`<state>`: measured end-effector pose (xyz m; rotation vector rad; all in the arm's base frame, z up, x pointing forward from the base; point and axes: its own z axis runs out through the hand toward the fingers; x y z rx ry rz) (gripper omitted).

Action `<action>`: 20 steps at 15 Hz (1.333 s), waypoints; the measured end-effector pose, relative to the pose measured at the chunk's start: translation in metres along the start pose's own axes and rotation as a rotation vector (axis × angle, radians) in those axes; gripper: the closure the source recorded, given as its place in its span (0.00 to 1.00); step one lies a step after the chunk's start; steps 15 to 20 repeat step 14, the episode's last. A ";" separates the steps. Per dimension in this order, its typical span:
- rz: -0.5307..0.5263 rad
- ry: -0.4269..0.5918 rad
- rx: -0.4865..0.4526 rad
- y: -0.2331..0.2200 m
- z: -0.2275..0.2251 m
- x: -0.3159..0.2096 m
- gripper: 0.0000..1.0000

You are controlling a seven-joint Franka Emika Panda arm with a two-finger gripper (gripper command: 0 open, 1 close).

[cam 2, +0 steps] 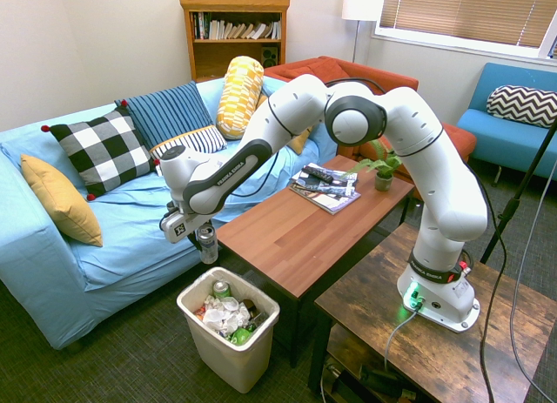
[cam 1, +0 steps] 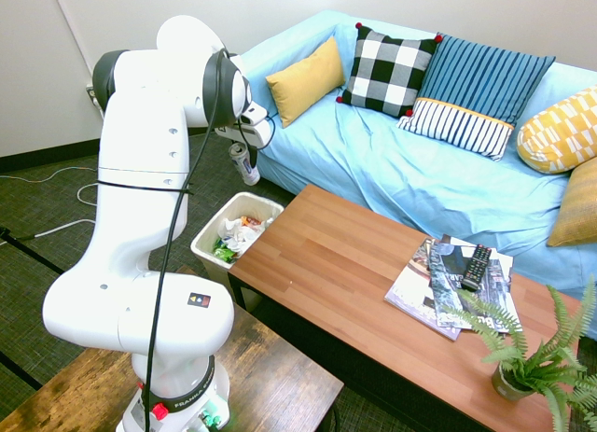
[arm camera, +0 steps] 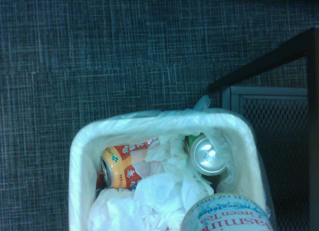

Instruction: Throw the can in the trash bin

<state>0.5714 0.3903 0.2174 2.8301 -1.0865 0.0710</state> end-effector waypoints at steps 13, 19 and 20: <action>0.011 0.006 -0.054 -0.002 0.006 -0.012 0.00; 0.015 0.009 -0.064 0.000 0.003 -0.011 0.00; 0.015 0.009 -0.064 0.000 0.003 -0.011 0.00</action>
